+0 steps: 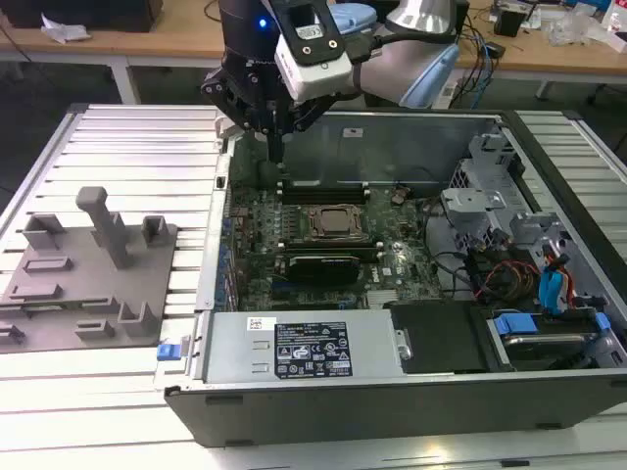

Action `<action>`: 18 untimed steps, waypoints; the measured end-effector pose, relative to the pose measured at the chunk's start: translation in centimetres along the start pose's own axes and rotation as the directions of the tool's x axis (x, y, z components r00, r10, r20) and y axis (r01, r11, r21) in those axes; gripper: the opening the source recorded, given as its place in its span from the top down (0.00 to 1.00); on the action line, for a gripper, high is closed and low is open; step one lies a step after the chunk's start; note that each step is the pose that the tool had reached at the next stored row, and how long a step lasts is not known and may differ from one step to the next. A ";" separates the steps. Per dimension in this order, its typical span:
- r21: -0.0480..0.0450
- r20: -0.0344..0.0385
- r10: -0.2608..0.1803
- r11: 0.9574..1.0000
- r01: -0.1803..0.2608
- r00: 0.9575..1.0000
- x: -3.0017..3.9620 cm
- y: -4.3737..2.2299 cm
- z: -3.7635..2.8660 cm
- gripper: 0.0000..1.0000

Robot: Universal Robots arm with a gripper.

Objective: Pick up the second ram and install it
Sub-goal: 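Reach for the second ram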

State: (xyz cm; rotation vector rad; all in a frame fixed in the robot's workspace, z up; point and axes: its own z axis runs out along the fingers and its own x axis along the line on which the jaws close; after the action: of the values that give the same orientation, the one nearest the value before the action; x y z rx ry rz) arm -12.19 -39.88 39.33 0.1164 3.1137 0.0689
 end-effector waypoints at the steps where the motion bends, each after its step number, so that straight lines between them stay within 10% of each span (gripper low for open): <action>1: 0.000 0.000 0.000 1.000 0.000 1.000 0.30 -0.03 -0.01 0.89; 18: 0.000 0.001 0.000 1.000 0.000 1.000 8.53 -0.64 -0.22 0.89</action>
State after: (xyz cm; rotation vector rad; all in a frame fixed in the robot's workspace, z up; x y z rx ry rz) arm -20.75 -39.89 39.32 0.1164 3.1129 0.0690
